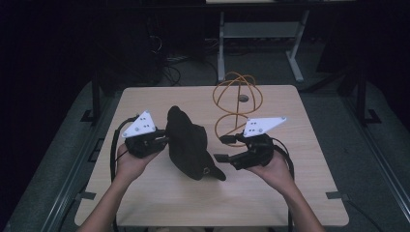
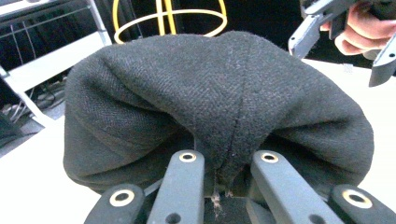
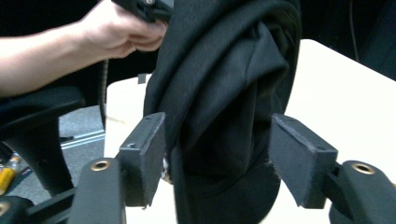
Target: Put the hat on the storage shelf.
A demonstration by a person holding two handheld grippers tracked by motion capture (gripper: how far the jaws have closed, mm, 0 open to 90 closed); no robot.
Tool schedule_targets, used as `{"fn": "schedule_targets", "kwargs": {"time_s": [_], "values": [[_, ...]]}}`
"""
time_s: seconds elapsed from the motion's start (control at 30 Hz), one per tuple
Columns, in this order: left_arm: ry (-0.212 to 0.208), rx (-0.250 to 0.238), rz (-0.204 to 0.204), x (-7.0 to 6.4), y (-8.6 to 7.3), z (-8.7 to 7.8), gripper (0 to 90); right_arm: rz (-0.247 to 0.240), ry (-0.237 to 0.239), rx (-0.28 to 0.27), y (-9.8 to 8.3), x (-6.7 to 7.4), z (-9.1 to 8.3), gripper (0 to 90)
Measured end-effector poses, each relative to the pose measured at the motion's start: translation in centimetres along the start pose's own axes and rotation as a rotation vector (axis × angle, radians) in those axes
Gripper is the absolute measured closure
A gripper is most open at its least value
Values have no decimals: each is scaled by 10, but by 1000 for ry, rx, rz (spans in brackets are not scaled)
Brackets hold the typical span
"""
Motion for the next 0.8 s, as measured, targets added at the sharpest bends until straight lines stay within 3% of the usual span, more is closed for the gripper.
{"fn": "schedule_targets", "kwargs": {"time_s": [0.33, 0.8], "values": [[-22, 8, -46, 27, 12, -4, 859, 36, -72, 1, -25, -20, -22, 319], [-46, 34, -34, 49, 35, 1, 858, 108, -144, -23, -55, -46, -49, 297]]}}
Point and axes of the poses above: each handheld gripper's, and its own axes: z roughly forward along the jaws, y roughly out of its top, x roughly to its left, the point moved 5 cm from there along z, roughly forward along the jaws, and after that the axes turned 13 degrees about z, right-handed, at the moved point
